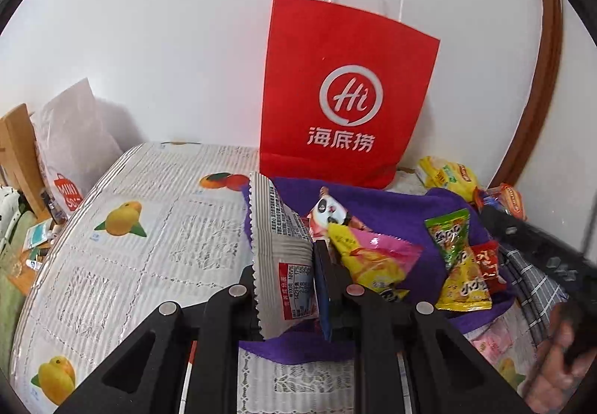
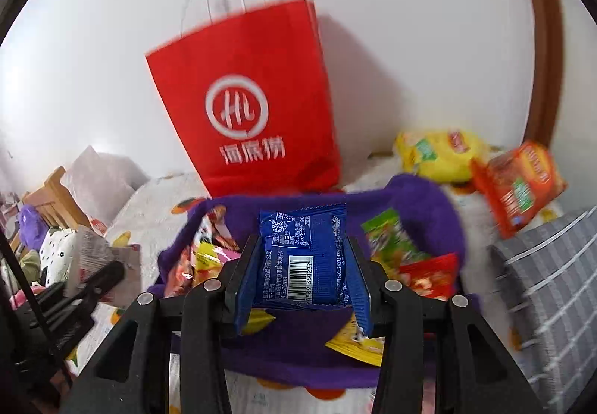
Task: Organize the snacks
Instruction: 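Carry the blue wrapper and white packet over the purple towel, then open the right tool to drop the blue wrapper while the left tool lowers the white packet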
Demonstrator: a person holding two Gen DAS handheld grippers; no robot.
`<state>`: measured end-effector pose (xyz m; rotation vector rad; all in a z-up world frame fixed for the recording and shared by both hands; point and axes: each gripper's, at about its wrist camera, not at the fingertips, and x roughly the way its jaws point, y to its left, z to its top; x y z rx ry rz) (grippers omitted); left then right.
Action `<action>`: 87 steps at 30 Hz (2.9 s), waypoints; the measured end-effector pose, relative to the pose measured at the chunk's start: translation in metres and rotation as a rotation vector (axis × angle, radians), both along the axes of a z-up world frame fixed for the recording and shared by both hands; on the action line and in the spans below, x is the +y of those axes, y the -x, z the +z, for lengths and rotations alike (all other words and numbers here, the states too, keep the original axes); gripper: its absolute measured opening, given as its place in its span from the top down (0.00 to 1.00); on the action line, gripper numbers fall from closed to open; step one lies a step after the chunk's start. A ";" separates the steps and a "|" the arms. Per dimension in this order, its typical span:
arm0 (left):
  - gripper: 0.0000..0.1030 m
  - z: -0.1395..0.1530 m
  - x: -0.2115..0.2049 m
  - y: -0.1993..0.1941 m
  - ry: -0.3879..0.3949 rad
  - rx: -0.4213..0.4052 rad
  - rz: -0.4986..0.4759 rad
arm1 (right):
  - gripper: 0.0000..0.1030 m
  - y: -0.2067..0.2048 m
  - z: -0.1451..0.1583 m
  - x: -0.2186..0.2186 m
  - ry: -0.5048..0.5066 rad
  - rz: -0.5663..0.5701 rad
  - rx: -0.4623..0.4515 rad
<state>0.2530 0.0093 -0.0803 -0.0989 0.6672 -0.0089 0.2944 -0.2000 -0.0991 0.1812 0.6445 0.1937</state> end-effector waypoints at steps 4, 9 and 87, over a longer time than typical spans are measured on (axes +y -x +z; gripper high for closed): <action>0.83 -0.005 -0.001 -0.002 -0.017 0.006 0.011 | 0.58 -0.010 -0.029 0.003 0.021 -0.002 0.070; 0.83 -0.014 0.003 -0.006 0.040 0.055 0.007 | 0.57 -0.008 -0.037 0.000 0.045 -0.004 0.067; 0.83 -0.017 -0.115 -0.068 0.132 0.166 -0.242 | 0.30 -0.004 -0.028 -0.104 -0.240 -0.261 -0.008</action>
